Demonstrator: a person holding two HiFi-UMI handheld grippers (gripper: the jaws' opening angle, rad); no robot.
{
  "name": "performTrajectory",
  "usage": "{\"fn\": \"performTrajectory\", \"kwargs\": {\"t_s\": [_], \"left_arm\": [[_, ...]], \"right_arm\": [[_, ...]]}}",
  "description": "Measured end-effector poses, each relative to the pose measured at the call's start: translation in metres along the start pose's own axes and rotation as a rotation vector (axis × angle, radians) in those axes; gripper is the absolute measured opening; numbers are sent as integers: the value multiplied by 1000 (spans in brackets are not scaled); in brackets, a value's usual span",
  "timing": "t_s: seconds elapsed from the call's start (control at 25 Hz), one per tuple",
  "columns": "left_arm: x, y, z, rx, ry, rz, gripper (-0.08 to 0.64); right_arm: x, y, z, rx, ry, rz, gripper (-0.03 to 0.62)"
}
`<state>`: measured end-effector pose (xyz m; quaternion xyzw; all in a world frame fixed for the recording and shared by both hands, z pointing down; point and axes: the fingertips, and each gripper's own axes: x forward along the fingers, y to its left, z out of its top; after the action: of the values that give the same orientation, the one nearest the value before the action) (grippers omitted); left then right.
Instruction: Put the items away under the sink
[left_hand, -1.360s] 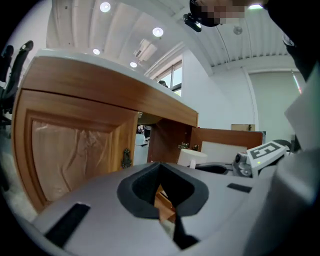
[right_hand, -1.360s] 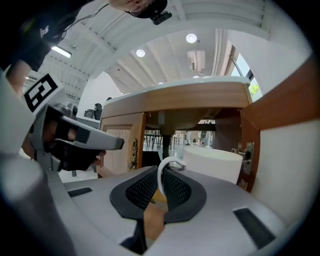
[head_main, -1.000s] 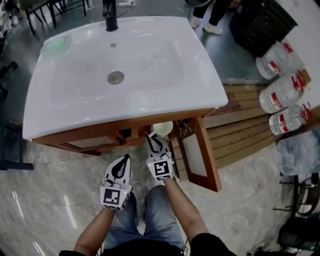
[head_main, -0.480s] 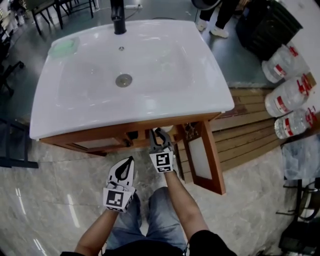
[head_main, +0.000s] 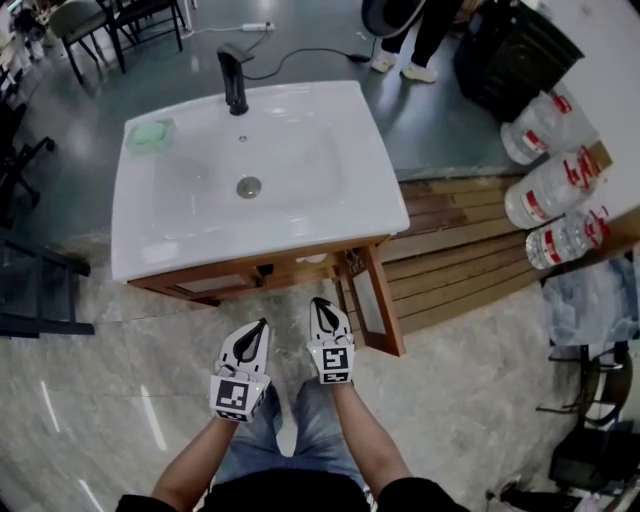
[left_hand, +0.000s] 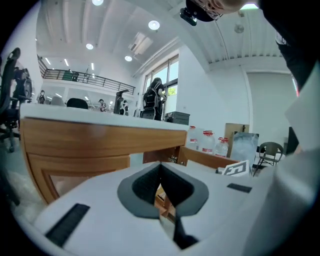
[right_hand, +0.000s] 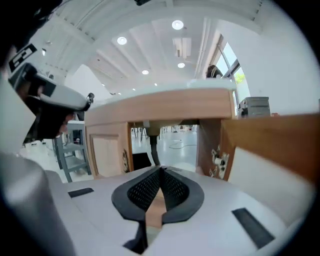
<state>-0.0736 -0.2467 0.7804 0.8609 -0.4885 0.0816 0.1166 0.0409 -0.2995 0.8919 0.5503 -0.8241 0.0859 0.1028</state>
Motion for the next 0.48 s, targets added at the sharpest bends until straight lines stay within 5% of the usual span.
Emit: {"fn": "performTrajectory", "kwargs": {"t_s": [0.48], "left_arm": [[-114,-56,238,-11,16,4,5]], "right_arm": [[-190,36,308,35,-127,15,12]]}}
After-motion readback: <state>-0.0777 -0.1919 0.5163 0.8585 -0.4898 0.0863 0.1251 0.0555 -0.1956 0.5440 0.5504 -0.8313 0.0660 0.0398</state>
